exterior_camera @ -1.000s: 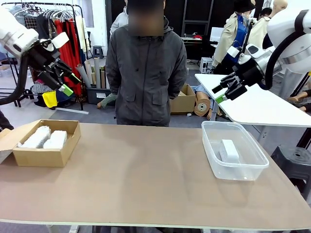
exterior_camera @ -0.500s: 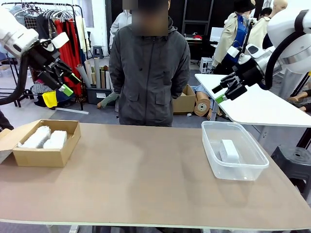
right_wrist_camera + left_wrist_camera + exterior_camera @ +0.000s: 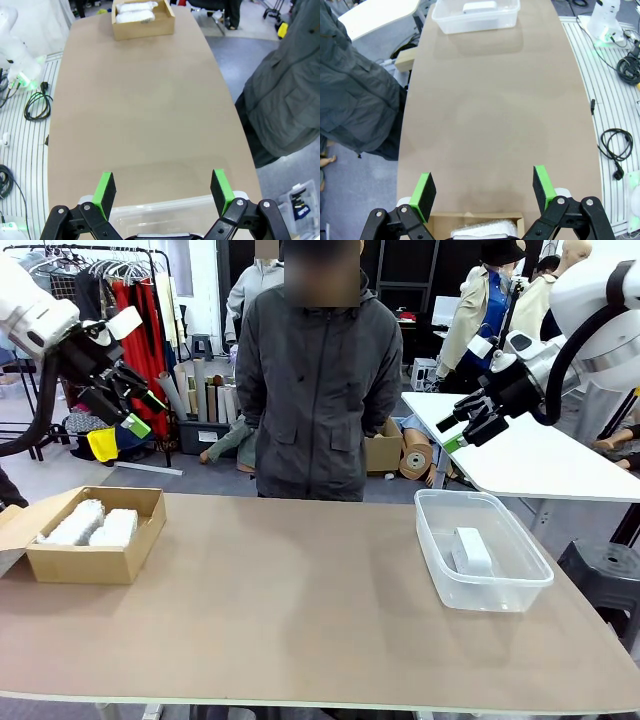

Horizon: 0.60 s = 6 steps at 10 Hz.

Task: Separate and place wrapped and unwrapped clocks.
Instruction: If the picked Digital clock is wrapped, place it in the Package Box ; if not, place it in the Organizing box.

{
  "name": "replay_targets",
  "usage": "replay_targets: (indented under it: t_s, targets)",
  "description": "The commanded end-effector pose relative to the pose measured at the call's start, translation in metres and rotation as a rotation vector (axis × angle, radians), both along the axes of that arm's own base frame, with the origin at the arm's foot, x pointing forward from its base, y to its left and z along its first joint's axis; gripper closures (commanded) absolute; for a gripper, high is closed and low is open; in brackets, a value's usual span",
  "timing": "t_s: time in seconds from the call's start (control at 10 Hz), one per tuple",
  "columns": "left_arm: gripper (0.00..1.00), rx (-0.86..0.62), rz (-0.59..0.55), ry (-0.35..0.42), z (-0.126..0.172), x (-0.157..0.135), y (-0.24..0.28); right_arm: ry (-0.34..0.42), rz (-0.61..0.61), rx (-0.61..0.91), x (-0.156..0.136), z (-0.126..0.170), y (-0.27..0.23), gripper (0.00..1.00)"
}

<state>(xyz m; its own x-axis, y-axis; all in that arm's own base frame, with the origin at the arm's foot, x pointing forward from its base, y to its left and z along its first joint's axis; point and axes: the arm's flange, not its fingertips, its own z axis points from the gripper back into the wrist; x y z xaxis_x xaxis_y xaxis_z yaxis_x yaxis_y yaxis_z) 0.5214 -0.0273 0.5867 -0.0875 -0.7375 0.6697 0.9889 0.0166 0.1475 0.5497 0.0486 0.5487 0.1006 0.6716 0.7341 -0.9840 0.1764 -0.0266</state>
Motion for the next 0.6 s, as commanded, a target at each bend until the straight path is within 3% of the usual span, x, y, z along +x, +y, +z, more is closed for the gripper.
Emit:
replay_targets:
  t_s: [0.0, 0.5]
  targets:
    - [0.0, 0.009, -0.016, -0.006, -0.0001, -0.0025, 0.0029, -0.013, 0.016, -0.001, -0.0005, 0.0006, -0.0001, 0.0]
    - [0.0, 0.009, -0.016, -0.006, -0.0001, -0.0025, 0.0029, -0.013, 0.016, -0.001, -0.0005, 0.0006, -0.0001, 0.0]
